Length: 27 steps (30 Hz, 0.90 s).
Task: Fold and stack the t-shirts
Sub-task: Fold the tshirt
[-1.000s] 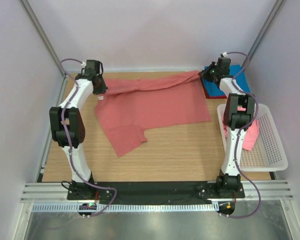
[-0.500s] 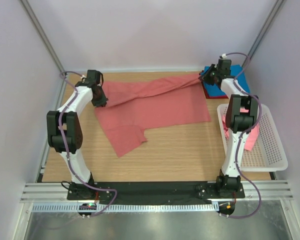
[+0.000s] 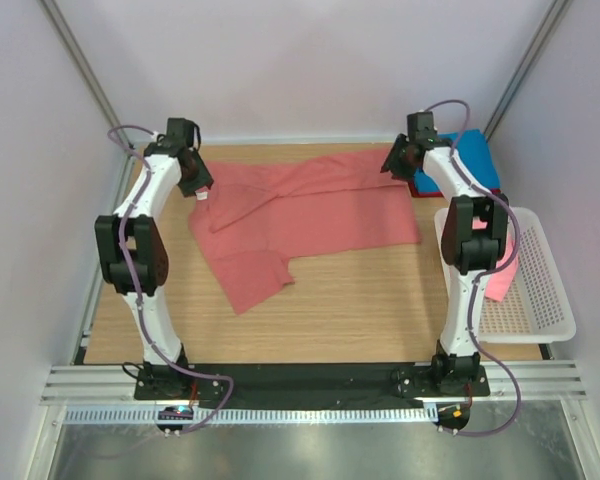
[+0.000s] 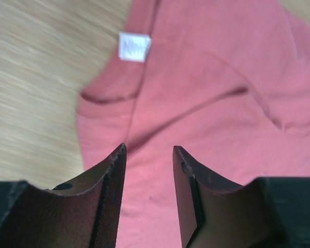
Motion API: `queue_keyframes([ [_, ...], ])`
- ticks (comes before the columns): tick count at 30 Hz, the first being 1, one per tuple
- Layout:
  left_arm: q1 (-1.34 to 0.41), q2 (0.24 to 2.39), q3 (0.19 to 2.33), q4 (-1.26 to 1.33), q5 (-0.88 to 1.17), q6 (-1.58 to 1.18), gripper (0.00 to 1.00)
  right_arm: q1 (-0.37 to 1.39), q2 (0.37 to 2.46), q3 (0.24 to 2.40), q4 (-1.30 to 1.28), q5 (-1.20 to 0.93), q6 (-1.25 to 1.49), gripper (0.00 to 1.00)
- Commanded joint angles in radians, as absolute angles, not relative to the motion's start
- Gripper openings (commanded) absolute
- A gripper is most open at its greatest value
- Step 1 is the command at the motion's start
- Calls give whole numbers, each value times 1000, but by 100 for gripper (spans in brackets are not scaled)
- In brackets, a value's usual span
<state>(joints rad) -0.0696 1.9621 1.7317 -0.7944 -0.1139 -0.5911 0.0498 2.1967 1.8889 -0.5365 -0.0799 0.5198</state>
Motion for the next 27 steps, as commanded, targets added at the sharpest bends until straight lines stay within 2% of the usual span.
queue_keyframes([
  [1,-20,2055,1801,-854,-187,-595,42,155,2080,1839,-696,61,471,43],
  [8,-20,2092,1674,-822,-158,-604,43,190,2011,1629,-695,144,472,36],
  [12,-20,2086,1629,-811,-110,-592,45,190,1988,1576,-700,192,459,36],
  [18,-20,2098,1600,-805,-176,-574,44,196,1997,1444,-615,212,494,36],
  [20,-20,2123,1606,-795,-190,-578,33,199,1999,1408,-579,213,509,36],
  [21,-20,2132,1621,-801,-199,-581,18,205,2002,1401,-571,219,509,35],
  [23,-18,2155,1637,-842,-209,-584,5,210,2002,1390,-581,238,512,35],
  [24,-18,2157,1643,-859,-221,-583,0,216,1988,1387,-615,270,520,35],
  [27,-12,2108,1611,-877,-273,-571,0,235,1933,1332,-650,308,548,34],
])
